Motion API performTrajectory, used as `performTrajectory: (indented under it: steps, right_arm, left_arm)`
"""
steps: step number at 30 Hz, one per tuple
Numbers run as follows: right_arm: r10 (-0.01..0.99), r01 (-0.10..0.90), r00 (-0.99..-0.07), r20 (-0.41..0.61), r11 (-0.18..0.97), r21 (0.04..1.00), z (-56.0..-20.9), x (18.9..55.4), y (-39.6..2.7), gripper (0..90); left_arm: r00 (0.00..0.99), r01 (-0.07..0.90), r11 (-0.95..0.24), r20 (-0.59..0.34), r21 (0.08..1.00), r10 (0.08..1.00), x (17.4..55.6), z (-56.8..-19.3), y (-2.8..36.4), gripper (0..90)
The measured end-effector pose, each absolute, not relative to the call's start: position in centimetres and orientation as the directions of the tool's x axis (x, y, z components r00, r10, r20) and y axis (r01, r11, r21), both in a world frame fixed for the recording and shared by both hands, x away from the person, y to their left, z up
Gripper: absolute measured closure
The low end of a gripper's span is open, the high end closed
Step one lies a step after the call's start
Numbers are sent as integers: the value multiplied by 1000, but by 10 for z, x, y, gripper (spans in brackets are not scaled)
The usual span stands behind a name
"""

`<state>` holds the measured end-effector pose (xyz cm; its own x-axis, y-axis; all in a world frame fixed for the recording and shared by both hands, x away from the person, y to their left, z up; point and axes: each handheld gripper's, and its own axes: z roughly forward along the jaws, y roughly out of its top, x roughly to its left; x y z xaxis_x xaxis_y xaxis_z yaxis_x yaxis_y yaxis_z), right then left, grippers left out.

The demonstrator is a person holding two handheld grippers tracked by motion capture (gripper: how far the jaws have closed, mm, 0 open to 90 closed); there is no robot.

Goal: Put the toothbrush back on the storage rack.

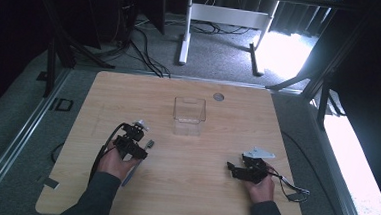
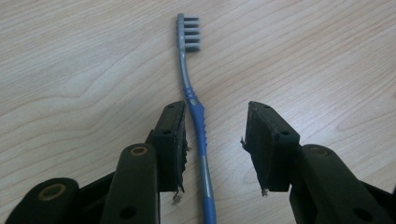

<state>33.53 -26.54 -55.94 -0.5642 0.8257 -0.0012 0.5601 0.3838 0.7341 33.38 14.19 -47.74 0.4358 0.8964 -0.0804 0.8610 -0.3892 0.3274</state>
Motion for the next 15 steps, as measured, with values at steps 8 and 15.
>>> performTrajectory:
  steps: [8,15]
  right_arm:
    - [825,560,-565,-2,385,734,-559,335,-265,263]
    - [825,560,-565,-2,384,734,-559,335,-265,263]
  left_arm:
    - [425,875,-391,-66,287,903,337,-484,138,605]
    - [419,884,-390,-65,258,906,341,-489,136,606]
